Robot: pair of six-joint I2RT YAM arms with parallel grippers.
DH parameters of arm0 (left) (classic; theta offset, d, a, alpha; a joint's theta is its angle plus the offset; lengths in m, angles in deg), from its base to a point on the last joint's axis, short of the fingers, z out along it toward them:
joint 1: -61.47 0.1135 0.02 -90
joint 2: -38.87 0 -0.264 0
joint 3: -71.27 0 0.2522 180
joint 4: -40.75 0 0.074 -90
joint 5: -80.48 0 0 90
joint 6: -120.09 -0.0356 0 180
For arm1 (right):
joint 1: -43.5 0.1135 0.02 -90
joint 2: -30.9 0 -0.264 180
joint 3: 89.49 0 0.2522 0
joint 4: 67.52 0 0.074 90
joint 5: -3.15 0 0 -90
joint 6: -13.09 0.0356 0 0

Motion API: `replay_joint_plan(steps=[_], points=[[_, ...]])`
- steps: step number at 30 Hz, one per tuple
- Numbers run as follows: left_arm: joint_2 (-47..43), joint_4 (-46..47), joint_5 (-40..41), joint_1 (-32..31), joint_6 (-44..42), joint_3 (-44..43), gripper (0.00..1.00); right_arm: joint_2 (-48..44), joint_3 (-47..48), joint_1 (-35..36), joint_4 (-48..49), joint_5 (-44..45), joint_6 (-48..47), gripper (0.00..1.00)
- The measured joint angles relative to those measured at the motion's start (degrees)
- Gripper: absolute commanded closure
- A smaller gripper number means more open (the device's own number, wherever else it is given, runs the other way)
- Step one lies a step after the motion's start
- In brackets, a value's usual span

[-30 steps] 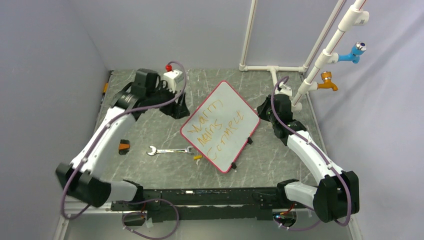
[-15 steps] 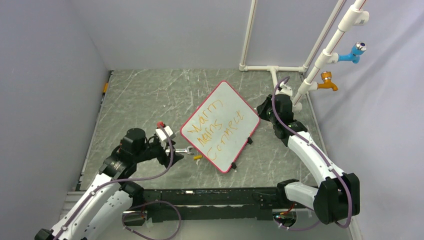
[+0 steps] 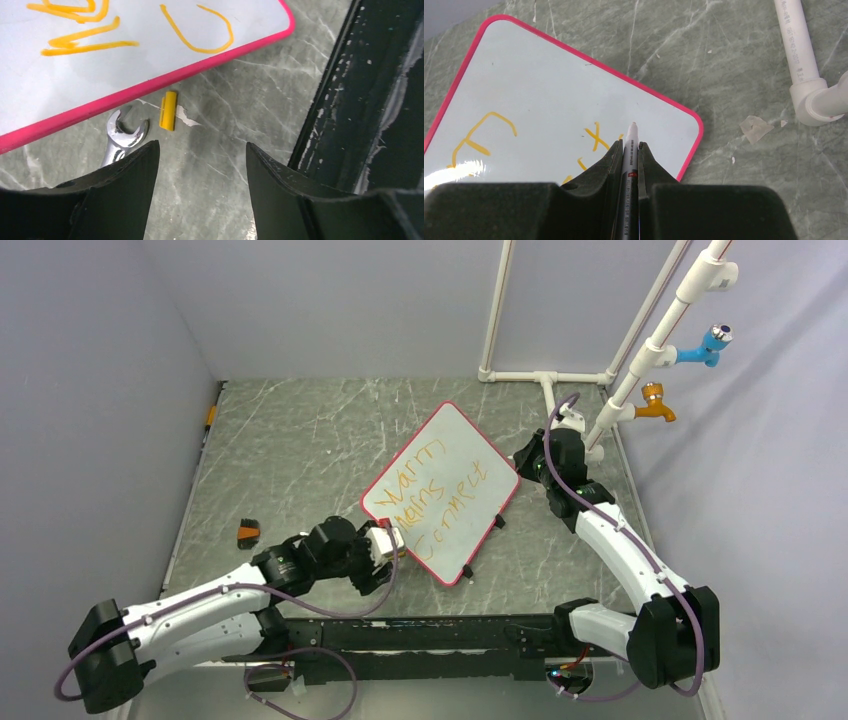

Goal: Write a sentence on the whiteboard
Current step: Pick up the pen cap from the center of the board.

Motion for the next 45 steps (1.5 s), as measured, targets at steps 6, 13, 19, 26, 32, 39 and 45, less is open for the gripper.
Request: replay_joint_plan(steps=[6, 13, 19, 26, 32, 39, 45], points=[[4.68, 4.66, 6.56, -2.75, 0.42, -0.46, 0.35, -0.44, 0.0, 0.0, 0.0, 0.0, -0.02, 1.0], [14.67, 9.88, 10.6, -5.55, 2.51, -2.08, 0.36, -0.76, 0.0, 0.0, 0.0, -0.02, -0.11, 1.0], [19.71, 10.73, 12.28, -5.77, 2.73, -4.07, 0.36, -0.76, 0.0, -0.04, 0.0, -0.02, -0.31, 1.0], [24.59, 12.46, 12.83, -5.77, 1.25, -7.17, 0.36, -0.76, 0.0, -0.04, 0.0, 0.0, -0.46, 1.0], [26.53, 12.59, 13.0, -5.77, 0.98, -8.09, 0.35, -0.76, 0.0, -0.09, 0.0, 0.02, -0.66, 1.0], [24.52, 12.81, 12.94, -3.26, 2.95, -6.78, 0.38, -0.76, 0.0, -0.09, 0.0, 0.0, -0.7, 1.0], [24.55, 12.33, 12.02, 0.48, 6.54, -4.87, 0.39, -0.76, 0.0, -0.09, 0.0, 0.0, -0.83, 1.0]])
